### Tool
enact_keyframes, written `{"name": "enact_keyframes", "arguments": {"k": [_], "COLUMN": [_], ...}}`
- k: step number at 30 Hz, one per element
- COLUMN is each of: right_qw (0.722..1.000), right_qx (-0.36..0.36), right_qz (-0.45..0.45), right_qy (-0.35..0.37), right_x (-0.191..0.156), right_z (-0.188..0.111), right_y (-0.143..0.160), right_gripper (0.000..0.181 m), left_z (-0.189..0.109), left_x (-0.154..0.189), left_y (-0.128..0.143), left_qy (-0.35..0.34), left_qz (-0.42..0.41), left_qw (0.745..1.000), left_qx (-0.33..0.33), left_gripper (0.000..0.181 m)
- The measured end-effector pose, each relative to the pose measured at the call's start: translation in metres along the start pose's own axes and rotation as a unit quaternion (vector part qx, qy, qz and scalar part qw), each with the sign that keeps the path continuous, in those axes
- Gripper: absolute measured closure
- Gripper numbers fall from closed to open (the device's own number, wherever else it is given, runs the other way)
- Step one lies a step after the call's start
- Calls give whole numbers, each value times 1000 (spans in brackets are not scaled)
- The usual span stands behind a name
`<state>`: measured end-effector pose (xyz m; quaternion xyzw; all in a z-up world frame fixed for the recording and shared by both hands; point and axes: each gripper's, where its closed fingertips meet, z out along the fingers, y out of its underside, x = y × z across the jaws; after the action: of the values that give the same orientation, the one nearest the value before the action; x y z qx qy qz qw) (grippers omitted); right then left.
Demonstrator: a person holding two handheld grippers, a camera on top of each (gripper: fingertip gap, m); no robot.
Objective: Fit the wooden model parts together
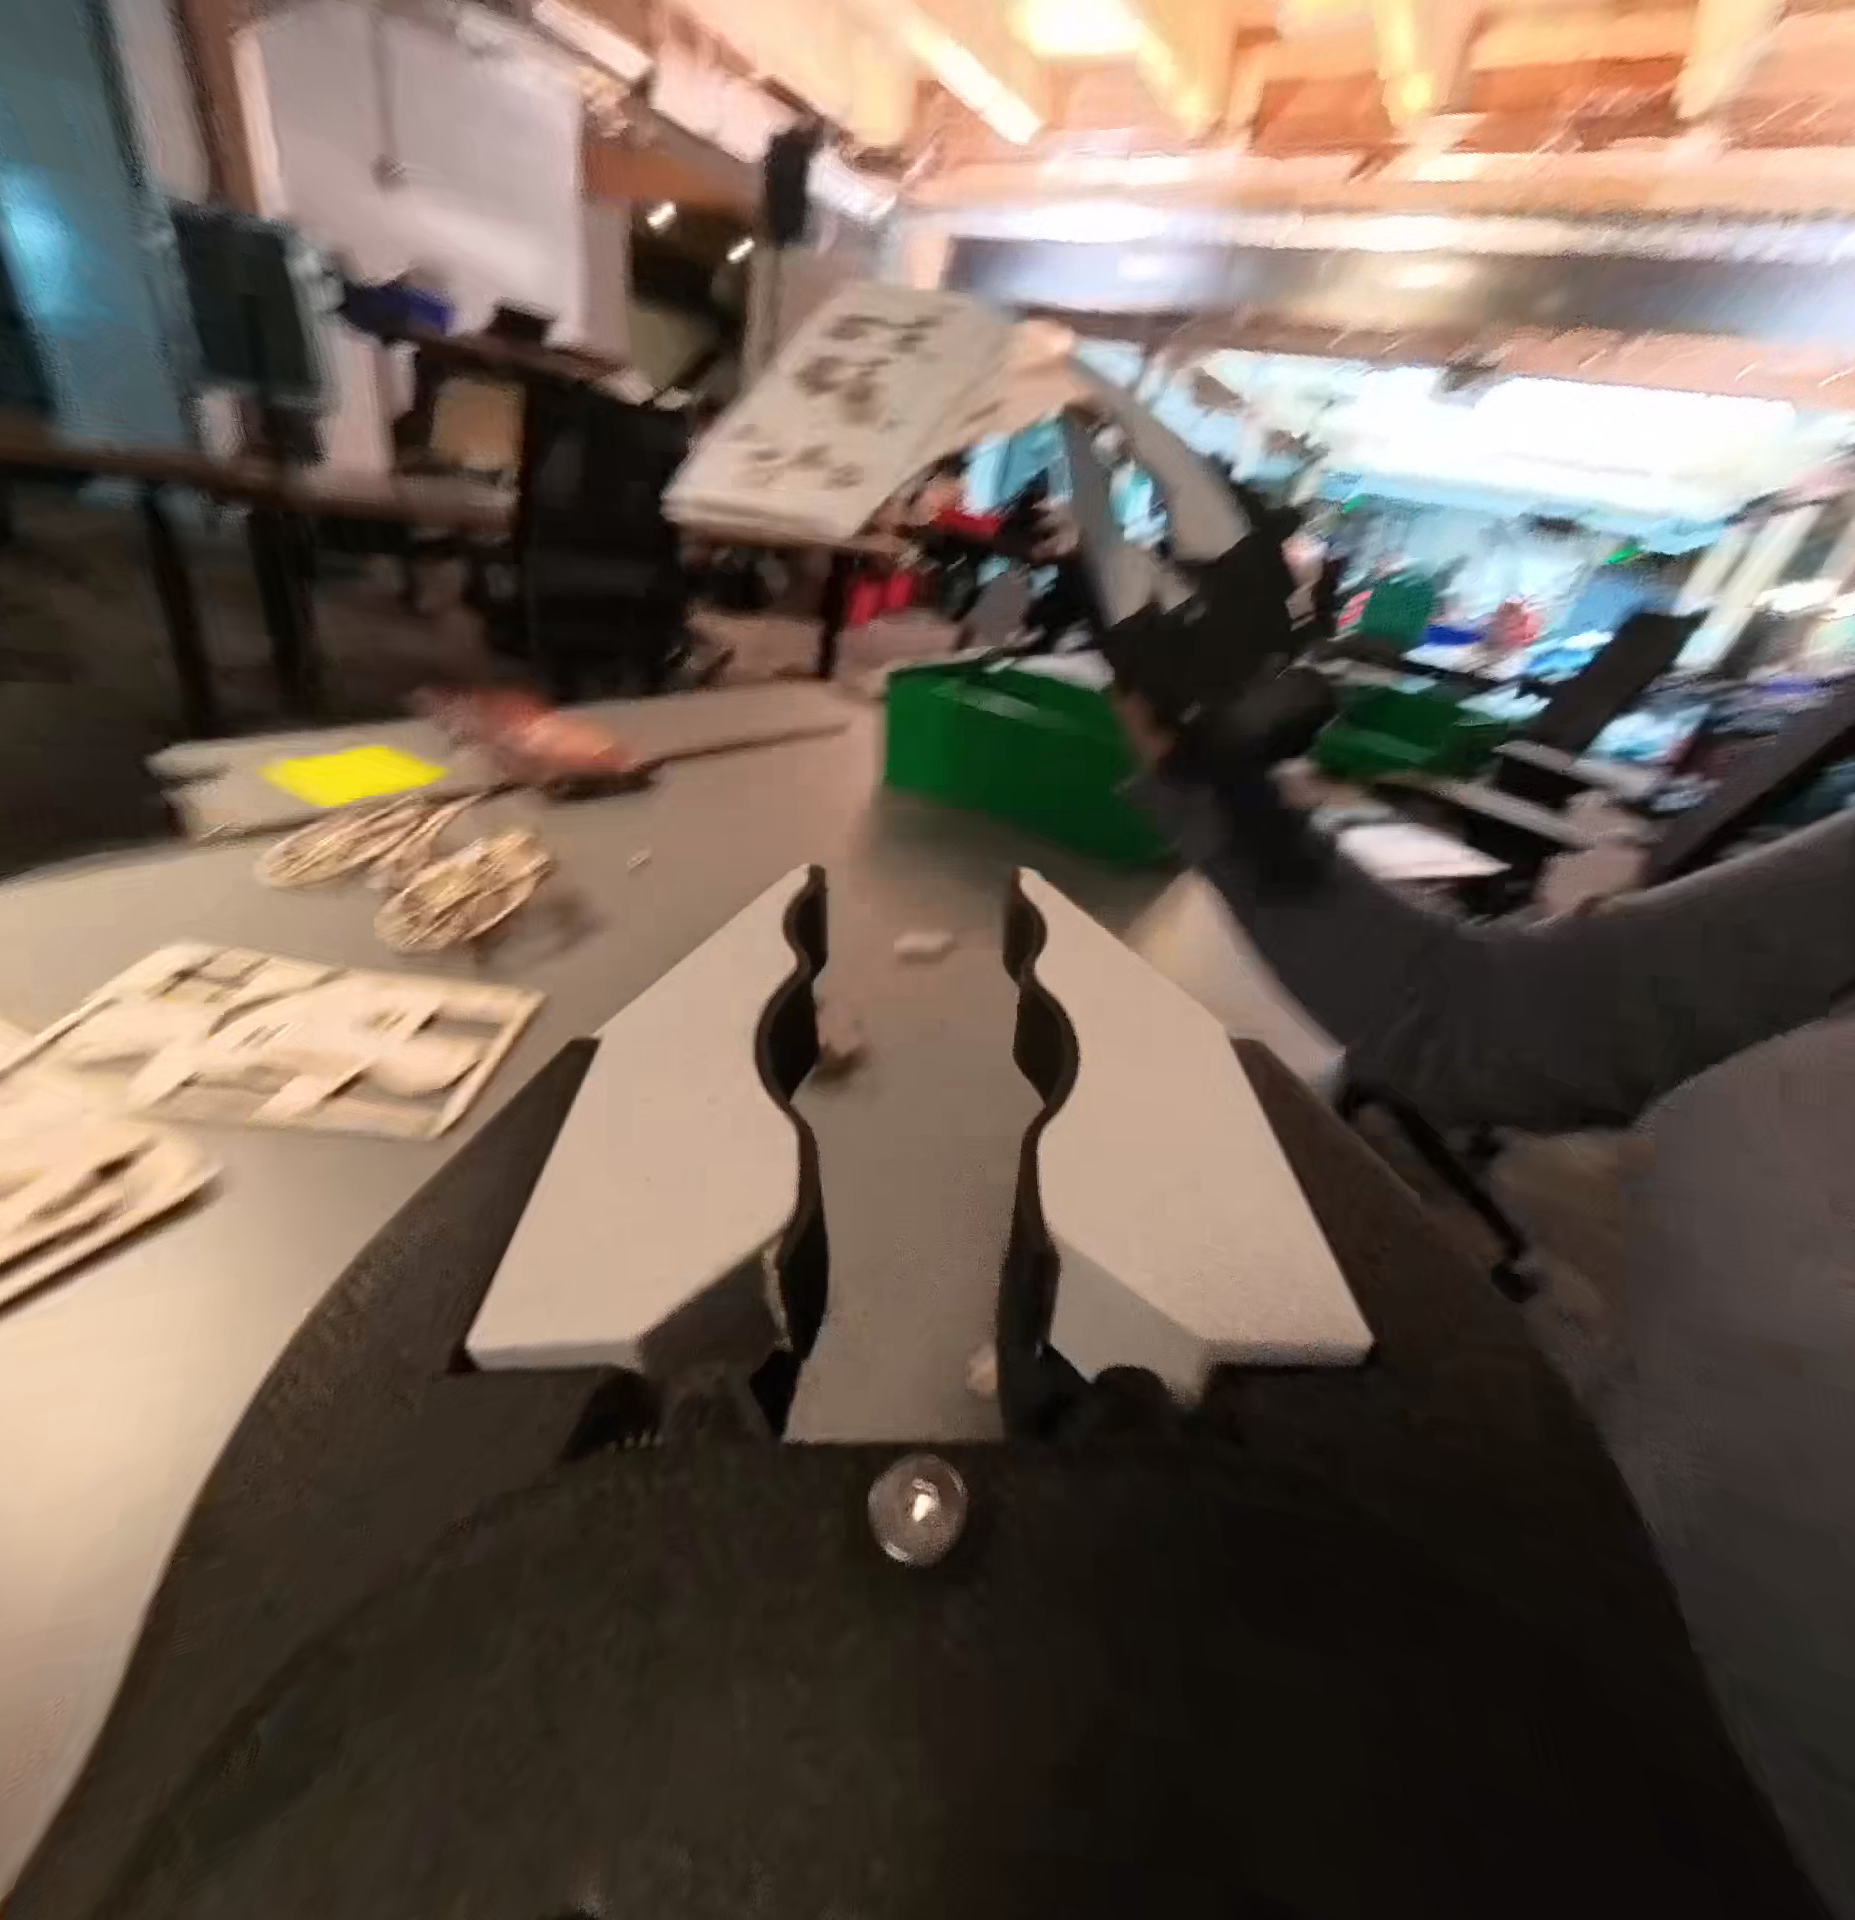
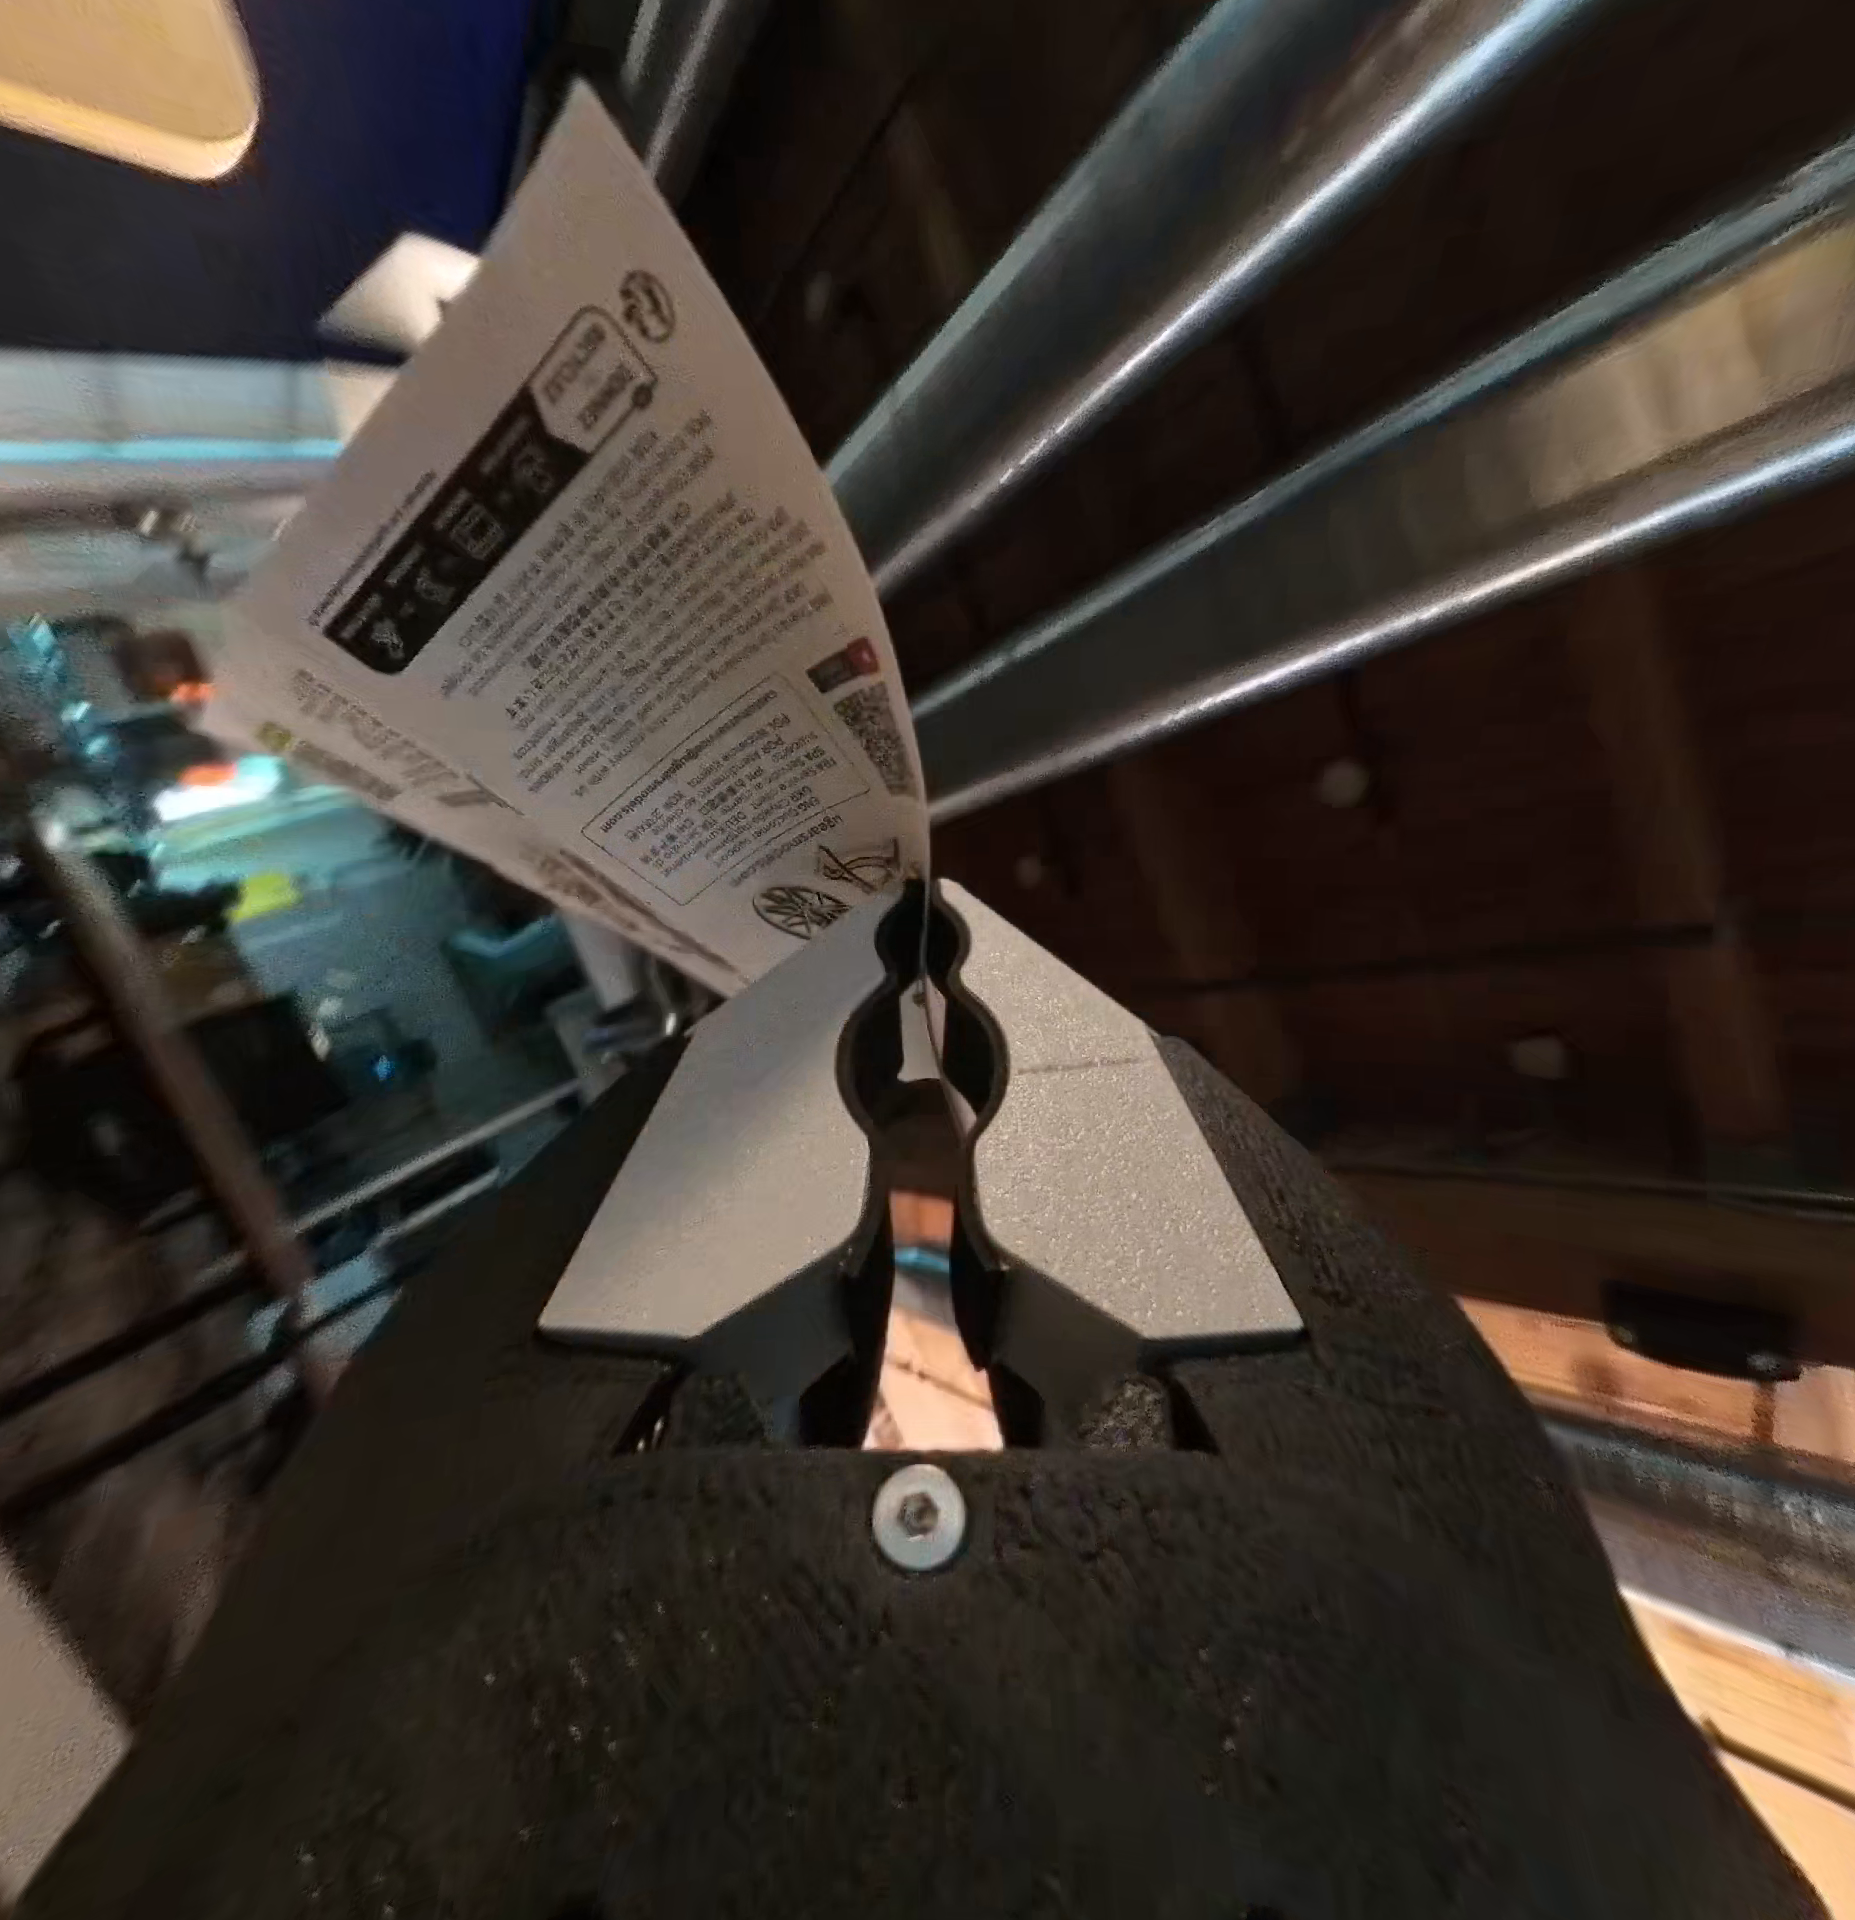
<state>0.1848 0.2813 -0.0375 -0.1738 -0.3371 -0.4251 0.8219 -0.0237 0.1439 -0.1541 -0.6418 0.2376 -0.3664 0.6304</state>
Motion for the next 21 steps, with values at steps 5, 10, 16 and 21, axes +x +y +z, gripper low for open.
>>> {"name": "enact_keyframes", "arguments": {"k": [5, 10, 16, 21], "right_qw": [996, 992, 988, 988], "right_qx": [60, 123, 147, 105], "right_qz": [33, 11, 5, 79], "right_qy": [50, 20, -38, -84], "right_x": [46, 58, 73, 79], "right_z": [-10, -58, -113, -134], "right_y": [-76, -143, -180, -188], "right_gripper": [181, 181, 181, 177], "left_z": [46, 49, 41, 24], "left_x": [71, 76, 89, 102], "left_y": [-45, -73, -43, -46], "left_qy": [141, 234, 287, 264], "left_qz": [-89, -259, -351, -330], "left_qw": [984, 926, 884, 888], "left_qx": [62, 142, 113, 181], "left_gripper": [118, 87, 140, 181]}}
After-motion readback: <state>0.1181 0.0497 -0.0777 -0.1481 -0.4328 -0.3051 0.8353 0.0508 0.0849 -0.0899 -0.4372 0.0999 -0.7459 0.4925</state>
